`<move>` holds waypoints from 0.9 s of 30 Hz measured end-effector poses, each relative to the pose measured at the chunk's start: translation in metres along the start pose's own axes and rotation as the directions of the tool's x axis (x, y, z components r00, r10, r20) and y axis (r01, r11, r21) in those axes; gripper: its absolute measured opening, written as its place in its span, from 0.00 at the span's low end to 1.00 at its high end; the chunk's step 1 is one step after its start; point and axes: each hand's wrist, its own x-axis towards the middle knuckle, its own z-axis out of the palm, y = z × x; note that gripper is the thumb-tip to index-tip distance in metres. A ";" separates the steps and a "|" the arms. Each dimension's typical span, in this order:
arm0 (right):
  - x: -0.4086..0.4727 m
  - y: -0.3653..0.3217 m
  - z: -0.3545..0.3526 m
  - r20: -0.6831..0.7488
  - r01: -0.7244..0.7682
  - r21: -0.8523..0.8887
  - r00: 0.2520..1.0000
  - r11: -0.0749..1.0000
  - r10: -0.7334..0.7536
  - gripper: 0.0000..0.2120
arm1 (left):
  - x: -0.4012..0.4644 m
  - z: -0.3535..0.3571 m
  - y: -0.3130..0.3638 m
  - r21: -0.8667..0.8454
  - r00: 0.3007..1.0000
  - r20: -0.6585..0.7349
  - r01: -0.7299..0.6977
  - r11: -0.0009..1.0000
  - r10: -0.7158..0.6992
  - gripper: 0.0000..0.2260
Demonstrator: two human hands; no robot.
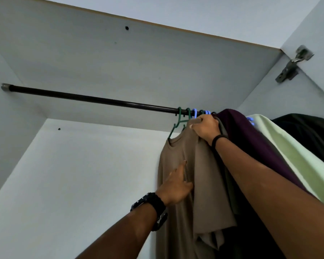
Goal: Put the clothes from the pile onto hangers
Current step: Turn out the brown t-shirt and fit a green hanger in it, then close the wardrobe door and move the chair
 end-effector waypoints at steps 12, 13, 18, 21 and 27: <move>-0.143 -0.016 -0.094 0.185 -0.267 -0.010 0.947 0.964 0.264 0.08 | -0.096 -0.023 0.071 -0.157 0.999 0.050 0.028 0.987 -0.020 0.30; -0.158 -0.020 -0.104 0.186 -0.288 -0.006 0.941 0.958 0.284 0.09 | -0.109 -0.024 0.077 -0.168 0.999 0.033 0.018 0.986 -0.013 0.29; -0.229 -0.054 -0.141 0.142 -0.331 0.084 0.938 0.940 0.317 0.10 | -0.181 -0.036 0.108 -0.277 0.998 -0.019 0.051 0.960 -0.059 0.29; -0.267 -0.080 -0.161 0.048 -0.317 0.062 0.948 0.946 0.314 0.16 | -0.226 -0.040 0.128 -0.339 0.994 -0.014 0.096 0.936 -0.106 0.28; -0.358 -0.132 -0.202 0.260 -0.497 0.402 0.867 0.769 0.425 0.12 | -0.337 -0.051 0.169 -0.424 0.971 -0.109 0.147 0.894 -0.212 0.26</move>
